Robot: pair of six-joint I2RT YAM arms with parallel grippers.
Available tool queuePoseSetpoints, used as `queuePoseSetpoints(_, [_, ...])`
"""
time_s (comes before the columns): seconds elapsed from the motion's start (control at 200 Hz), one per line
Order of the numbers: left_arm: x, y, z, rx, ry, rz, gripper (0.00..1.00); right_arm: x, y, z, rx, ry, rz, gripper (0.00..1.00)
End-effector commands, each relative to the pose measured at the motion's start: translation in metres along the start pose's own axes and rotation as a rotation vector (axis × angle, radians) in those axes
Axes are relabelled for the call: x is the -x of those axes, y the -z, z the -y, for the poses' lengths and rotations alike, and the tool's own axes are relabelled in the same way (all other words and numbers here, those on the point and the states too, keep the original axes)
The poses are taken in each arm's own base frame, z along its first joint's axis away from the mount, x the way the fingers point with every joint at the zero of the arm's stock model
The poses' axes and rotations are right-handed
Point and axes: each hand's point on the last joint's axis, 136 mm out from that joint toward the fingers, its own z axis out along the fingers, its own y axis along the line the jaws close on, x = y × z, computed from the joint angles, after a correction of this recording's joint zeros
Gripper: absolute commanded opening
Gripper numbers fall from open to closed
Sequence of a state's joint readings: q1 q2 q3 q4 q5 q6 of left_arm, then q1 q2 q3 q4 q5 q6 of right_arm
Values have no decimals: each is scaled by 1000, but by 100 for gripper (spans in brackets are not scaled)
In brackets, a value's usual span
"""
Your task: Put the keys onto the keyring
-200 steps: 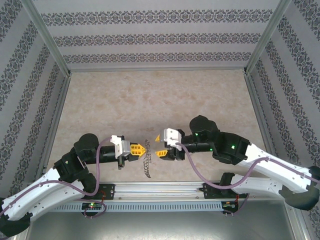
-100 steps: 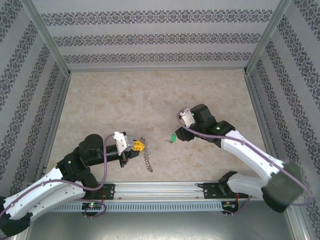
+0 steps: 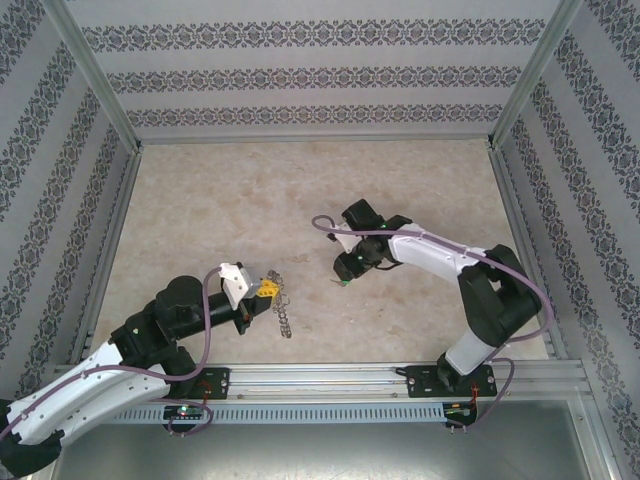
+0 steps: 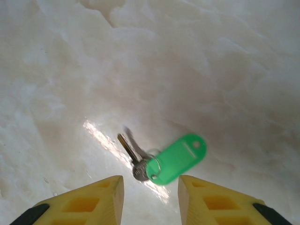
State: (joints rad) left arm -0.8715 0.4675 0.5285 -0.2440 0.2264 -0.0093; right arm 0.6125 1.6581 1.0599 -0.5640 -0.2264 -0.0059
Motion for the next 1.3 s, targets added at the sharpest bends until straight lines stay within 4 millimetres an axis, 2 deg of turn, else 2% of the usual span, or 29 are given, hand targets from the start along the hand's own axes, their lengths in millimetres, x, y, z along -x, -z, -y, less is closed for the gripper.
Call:
queuePoseSetpoints(0.0, [10,1,0,7,11,45,0,-2,-7,-2,-22,37,-71,34])
queuePoseSetpoints(0.13, [11,2,1,1,13,56,0,-7,-18,-4,-52,69,-131,33])
queuePoseSetpoints(0.43, [13,1,4,-17,8,59,0,-22,-27,4,-124,95,-208,31])
queuePoseSetpoints(0.629, [15,2,6,-26,9,69,0,-18,-32,9,-148,105,-214,31])
queuePoseSetpoints(0.759, [15,2,6,-28,9,69,0,-13,-36,6,-129,113,-208,31])
queuePoseSetpoints(0.924, [16,3,6,-29,9,71,0,-16,-41,3,-120,114,-222,29])
queuePoseSetpoints(1.294, [15,2,6,-29,11,67,0,-26,-34,-1,-123,116,-229,29])
